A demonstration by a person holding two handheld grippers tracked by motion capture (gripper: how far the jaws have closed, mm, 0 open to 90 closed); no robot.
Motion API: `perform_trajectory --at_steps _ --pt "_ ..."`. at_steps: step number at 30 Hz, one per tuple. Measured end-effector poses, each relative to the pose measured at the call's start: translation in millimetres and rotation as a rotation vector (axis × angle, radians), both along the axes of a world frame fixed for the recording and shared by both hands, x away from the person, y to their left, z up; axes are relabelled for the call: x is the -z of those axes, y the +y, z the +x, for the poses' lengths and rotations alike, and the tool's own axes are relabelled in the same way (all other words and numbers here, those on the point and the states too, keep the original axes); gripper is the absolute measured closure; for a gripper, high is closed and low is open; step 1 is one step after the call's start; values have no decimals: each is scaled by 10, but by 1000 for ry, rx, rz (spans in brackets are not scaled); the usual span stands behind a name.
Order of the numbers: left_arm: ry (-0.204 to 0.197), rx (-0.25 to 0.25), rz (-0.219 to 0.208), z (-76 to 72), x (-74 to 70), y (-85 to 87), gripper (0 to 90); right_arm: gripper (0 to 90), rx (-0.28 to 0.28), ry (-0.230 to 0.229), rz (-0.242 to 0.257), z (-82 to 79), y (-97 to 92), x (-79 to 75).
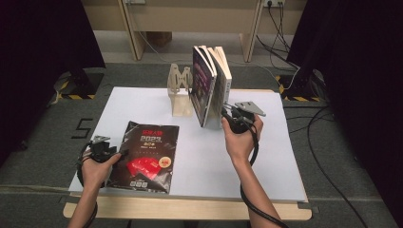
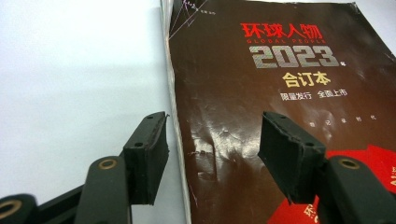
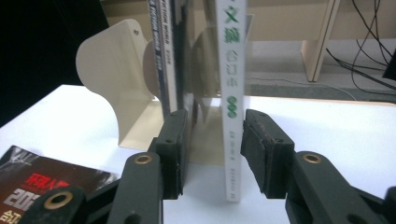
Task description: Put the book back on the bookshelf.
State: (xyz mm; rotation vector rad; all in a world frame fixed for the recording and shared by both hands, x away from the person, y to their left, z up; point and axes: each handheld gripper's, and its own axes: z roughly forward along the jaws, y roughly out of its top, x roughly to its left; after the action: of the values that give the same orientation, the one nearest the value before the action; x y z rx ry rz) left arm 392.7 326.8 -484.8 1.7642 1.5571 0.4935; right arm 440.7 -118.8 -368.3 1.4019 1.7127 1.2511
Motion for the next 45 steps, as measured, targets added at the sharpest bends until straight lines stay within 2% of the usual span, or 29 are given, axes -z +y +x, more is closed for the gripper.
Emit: perform_trajectory --at_steps 11,25,29,41,45 --pt "2 -4 0 7 8 8 411 602 5 41 6 -74 -152 131" --pt "16 -2 7 20 45 10 416 593 16 123 4 -170 -357 435" --pt "21 -3 13 26 69 -3 418 593 22 147 18 -186 -408 545" --pt "22 -8 1 31 80 17 427 592 36 212 35 -218 -479 833" --pt "18 -3 24 34 83 -4 456 592 35 214 34 -242 -497 863"
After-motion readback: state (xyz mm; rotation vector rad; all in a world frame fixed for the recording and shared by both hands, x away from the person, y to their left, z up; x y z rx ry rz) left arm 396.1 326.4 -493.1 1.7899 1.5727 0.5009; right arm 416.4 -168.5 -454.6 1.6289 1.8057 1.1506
